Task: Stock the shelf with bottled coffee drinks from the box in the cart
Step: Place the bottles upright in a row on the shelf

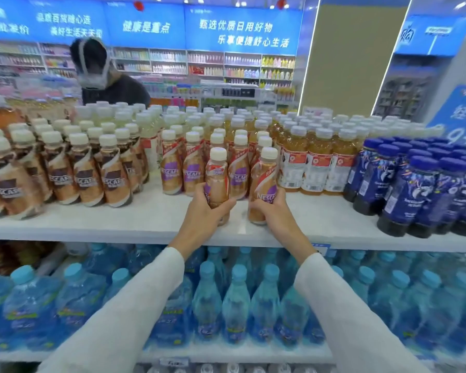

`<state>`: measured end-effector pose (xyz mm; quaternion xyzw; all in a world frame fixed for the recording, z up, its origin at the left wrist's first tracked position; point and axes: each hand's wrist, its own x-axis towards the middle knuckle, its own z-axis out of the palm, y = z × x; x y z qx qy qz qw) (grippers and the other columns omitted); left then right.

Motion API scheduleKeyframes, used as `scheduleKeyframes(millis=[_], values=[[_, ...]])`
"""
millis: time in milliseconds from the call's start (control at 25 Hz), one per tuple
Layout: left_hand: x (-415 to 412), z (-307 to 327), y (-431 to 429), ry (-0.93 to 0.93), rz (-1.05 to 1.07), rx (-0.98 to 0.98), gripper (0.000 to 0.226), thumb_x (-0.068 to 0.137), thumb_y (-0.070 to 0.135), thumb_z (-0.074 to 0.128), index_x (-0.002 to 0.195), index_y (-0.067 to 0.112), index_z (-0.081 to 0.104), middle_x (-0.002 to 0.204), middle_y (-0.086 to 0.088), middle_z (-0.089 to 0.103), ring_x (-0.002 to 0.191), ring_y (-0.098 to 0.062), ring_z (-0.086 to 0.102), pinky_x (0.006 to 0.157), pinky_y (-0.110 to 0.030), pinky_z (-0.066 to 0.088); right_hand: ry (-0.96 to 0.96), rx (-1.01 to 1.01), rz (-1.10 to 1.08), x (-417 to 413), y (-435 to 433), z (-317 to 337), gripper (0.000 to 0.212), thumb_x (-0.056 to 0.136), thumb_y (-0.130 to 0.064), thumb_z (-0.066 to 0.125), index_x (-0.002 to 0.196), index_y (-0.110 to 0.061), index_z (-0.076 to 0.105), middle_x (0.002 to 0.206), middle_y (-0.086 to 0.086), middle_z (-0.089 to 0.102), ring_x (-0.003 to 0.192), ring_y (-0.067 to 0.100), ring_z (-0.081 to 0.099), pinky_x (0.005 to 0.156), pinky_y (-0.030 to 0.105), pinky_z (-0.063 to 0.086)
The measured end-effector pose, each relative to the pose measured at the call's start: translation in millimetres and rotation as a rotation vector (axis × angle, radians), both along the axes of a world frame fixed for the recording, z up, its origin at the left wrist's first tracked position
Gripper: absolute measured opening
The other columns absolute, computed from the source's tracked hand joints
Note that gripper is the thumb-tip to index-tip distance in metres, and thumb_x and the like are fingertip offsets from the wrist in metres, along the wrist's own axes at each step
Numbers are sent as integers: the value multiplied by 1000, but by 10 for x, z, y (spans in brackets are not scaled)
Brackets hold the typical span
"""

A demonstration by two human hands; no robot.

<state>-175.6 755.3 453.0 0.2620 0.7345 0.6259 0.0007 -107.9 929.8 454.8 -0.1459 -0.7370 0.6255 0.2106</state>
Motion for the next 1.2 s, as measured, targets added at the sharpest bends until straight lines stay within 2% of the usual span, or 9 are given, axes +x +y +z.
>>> scheduleKeyframes(millis=[160,200,280,360,560,680,880,1000,1200], values=[[-78,-52,-26,-3,-45,-63,58,83,47,80,115,60,33,115,34,54,95,26,55,71,-5,46,-84,68,84,11,93,-12,79,83,-33,78,139,-33,23,116,-24,54,102,-6,54,72,16,43],[-124,-71,-73,-25,-88,-92,67,81,45,83,123,57,32,118,34,54,99,23,56,77,-6,48,-107,74,105,33,118,-3,80,81,-34,80,137,-36,23,117,-24,54,103,-5,55,72,17,44],[-247,-85,-185,-86,-184,-137,81,79,24,88,139,40,36,130,21,59,110,11,60,96,-19,51,-116,53,122,76,182,-3,82,78,-27,85,135,-34,27,122,-17,58,106,-1,58,74,19,47],[-323,-67,-278,-105,-219,-157,81,77,7,87,139,34,42,131,14,61,107,9,63,102,-25,52,-83,18,109,101,222,-18,81,77,-14,85,138,-30,35,128,-8,61,110,4,61,78,20,50],[-215,-103,-196,48,42,-207,84,59,42,98,130,30,54,115,15,65,101,-4,64,84,-23,54,-42,71,93,122,162,-51,73,75,-13,86,136,-28,48,121,-14,67,102,-3,65,81,18,51],[-134,-135,-105,88,147,-198,87,56,52,96,127,29,51,122,9,59,107,-10,61,89,-30,55,-57,83,103,146,135,-34,74,76,-17,87,135,-32,45,123,-16,64,105,-3,63,81,18,50],[-176,-83,-209,13,37,-171,86,64,50,93,135,27,50,123,12,62,100,3,60,74,-12,47,-37,105,73,207,141,11,77,71,-19,91,135,-30,48,123,-16,64,111,0,62,76,15,51],[-190,-96,-254,10,34,-147,81,68,44,92,136,24,53,126,7,66,105,-6,64,81,-17,51,4,129,24,217,107,-20,69,75,-17,89,131,-32,51,119,-19,65,107,-2,64,72,9,51],[-176,-118,-232,25,28,-109,81,68,44,92,137,24,55,125,8,67,104,-3,65,79,-15,51,22,285,-110,170,-100,-92,73,70,-38,92,125,-36,44,116,-21,59,104,-2,60,79,14,49]])
